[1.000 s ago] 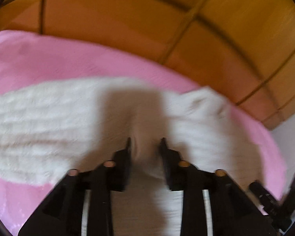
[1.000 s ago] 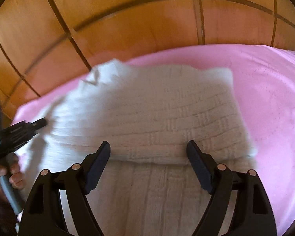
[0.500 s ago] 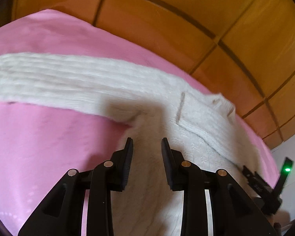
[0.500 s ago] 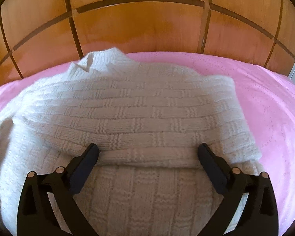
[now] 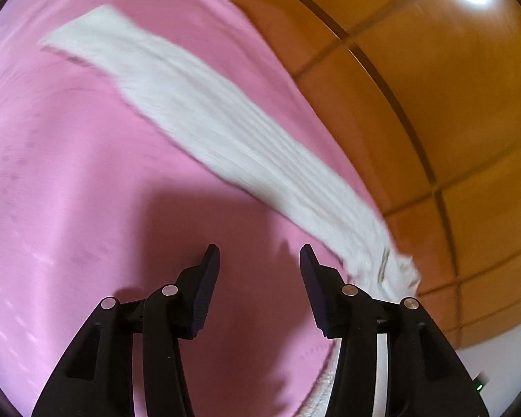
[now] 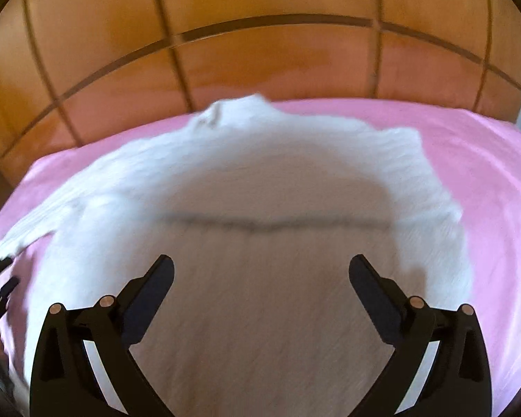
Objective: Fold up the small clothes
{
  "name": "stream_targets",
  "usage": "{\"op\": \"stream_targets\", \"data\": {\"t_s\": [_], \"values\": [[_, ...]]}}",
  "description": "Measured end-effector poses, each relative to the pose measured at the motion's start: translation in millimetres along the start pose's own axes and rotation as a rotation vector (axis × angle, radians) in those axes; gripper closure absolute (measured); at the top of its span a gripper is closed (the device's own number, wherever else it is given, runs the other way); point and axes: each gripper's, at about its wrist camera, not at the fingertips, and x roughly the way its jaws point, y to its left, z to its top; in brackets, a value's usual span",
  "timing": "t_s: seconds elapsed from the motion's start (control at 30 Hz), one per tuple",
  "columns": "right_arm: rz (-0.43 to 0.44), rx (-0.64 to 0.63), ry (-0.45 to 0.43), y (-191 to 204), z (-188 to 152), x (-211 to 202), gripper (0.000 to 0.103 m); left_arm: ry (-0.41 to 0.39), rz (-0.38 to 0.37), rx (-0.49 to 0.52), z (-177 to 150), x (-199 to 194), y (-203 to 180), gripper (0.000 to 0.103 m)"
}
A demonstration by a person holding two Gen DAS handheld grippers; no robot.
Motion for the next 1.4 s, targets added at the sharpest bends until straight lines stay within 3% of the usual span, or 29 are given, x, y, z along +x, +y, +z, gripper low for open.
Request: {"op": "stream_targets", "data": {"t_s": [0.17, 0.4, 0.43, 0.47, 0.53, 0.67, 0.8, 0.9, 1.03, 1.1, 1.13, 1.23, 1.4], "values": [[-0.026, -0.06, 0.0, 13.5, -33.5, 7.3, 0.002, -0.1, 0.017, -0.176, 45.5, -23.4, 46.6, 0.056], [-0.026, -0.064, -0.012, 14.9, -37.9, 5.9, 0.002, -0.164, 0.074, -0.272, 100.4, -22.2, 71.0, 0.056], [-0.025, -0.064, -0.013, 14.7, -38.4, 4.6, 0.002, -0.167, 0.085, -0.276, 108.1, -19.5, 71.7, 0.059], [-0.026, -0.064, -0.014, 15.0, -38.5, 4.9, 0.002, -0.167, 0.101, -0.273, 111.7, -16.7, 72.7, 0.077], [-0.03, -0.067, -0.015, 15.0, -38.9, 5.7, 0.002, -0.152, 0.13, -0.246, 118.3, -9.0, 63.1, 0.091], [-0.03, -0.065, -0.016, 14.4, -39.6, 5.9, 0.002, -0.163, 0.123, -0.096, 119.5, -6.0, 23.7, 0.097], [-0.025, -0.061, -0.014, 13.4, -38.5, 6.8, 0.002, -0.156, 0.031, 0.107, 91.9, -6.5, -43.4, 0.097], [-0.018, -0.057, -0.014, 12.6, -38.3, 6.9, 0.002, -0.107, -0.067, 0.281, 56.1, -0.4, -102.9, 0.097], [-0.012, -0.051, -0.016, 12.0, -38.7, 6.4, 0.002, 0.022, -0.2, 0.494, -11.7, 17.6, -171.8, 0.097], [-0.007, -0.048, -0.018, 11.4, -38.9, 6.1, 0.002, 0.092, -0.234, 0.601, -46.1, 28.3, -196.3, 0.097], [-0.005, -0.046, -0.018, 11.3, -38.9, 5.9, 0.002, 0.121, -0.225, 0.678, -70.5, 32.1, -207.2, 0.091], [0.004, -0.041, -0.02, 10.3, -39.3, 5.7, 0.002, 0.205, -0.233, 0.771, -114.4, 35.7, -211.0, 0.062], [0.012, -0.036, -0.02, 9.2, -39.3, 5.8, 0.002, 0.237, -0.201, 0.809, -142.5, 26.1, -185.5, 0.062]]}}
